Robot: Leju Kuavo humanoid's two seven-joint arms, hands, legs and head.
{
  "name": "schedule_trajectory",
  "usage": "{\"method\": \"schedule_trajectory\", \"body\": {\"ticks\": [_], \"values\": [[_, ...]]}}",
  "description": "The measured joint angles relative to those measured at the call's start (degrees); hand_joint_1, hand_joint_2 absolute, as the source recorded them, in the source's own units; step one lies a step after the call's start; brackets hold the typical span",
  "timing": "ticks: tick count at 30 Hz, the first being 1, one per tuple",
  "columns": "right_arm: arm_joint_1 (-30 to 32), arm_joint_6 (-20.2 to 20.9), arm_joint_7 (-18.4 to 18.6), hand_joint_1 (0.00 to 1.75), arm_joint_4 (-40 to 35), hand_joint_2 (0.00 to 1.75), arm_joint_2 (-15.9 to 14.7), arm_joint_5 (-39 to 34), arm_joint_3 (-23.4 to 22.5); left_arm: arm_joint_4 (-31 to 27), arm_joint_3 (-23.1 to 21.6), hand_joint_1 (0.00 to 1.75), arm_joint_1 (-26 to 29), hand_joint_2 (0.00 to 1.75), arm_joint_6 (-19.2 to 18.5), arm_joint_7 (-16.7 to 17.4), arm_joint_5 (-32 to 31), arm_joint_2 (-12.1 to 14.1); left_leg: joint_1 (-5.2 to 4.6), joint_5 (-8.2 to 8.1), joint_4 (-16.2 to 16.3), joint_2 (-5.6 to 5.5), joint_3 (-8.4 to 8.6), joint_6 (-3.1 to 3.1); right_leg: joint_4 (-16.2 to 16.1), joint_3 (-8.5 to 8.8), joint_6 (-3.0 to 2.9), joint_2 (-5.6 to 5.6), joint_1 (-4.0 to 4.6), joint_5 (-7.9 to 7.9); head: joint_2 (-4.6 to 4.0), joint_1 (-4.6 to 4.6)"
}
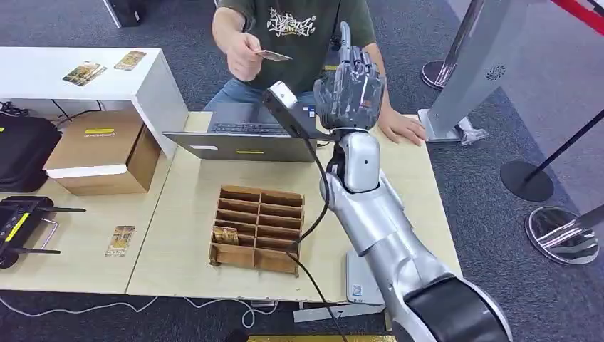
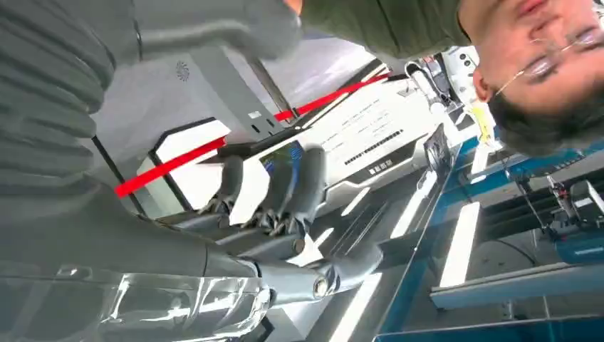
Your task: Pass the card to the sensor for recognition and then transmit it.
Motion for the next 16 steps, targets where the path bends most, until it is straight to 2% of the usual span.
{"method": "schedule_trajectory", "body": {"ticks": [16], "values": [[0.5,-0.6,-0.4,0.0,-0.8,1.75,-0.8,0.0,0.0,0.0,-0.9,0.0,0.0,0.0,0.1,0.2,0.5,0.0,0.0,0.0,0.0,0.03,0.01,0.0,0.0,0.0,0.03,0.03,0.0,0.02,0.0,0.0]]}}
